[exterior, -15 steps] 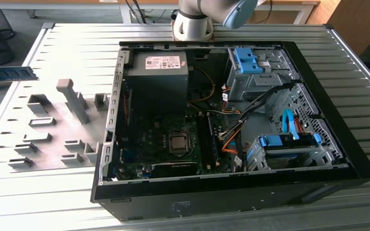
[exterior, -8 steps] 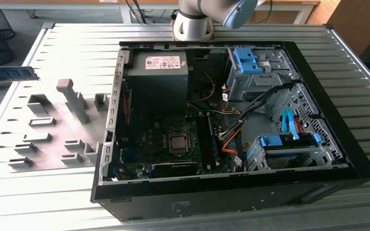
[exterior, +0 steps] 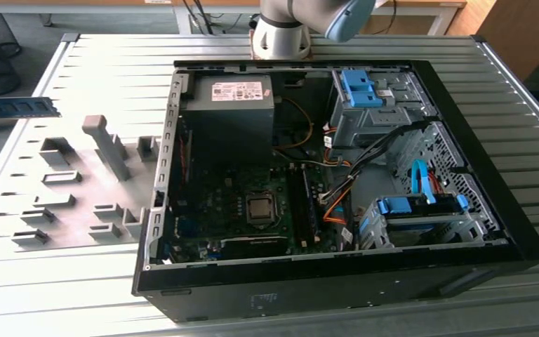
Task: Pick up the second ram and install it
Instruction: 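Pick up the second ram and move it above second insertion slot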
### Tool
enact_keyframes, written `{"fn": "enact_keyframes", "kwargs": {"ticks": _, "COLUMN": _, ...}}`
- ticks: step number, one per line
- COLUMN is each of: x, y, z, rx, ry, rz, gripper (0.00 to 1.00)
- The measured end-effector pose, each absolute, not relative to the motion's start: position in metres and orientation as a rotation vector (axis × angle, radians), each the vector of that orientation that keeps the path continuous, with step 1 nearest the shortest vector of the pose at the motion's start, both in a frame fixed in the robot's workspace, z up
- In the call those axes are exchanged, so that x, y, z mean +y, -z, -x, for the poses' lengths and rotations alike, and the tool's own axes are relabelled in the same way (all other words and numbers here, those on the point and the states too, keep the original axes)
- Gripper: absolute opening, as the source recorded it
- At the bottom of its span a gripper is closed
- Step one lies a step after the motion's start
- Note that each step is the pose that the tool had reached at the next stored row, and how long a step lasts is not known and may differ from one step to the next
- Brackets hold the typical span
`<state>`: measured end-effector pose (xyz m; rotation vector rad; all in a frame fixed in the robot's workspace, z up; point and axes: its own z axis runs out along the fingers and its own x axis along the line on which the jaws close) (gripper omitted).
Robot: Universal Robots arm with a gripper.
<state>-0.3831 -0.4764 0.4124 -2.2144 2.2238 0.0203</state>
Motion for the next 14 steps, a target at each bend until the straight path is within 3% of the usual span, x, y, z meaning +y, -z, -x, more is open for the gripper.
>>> {"fn": "enact_keyframes", "kwargs": {"ticks": 14, "x": -0.4764, "y": -0.4124, "z": 0.3784, "rx": 2.224, "ry": -0.02, "rz": 2.215, "gripper": 0.14}}
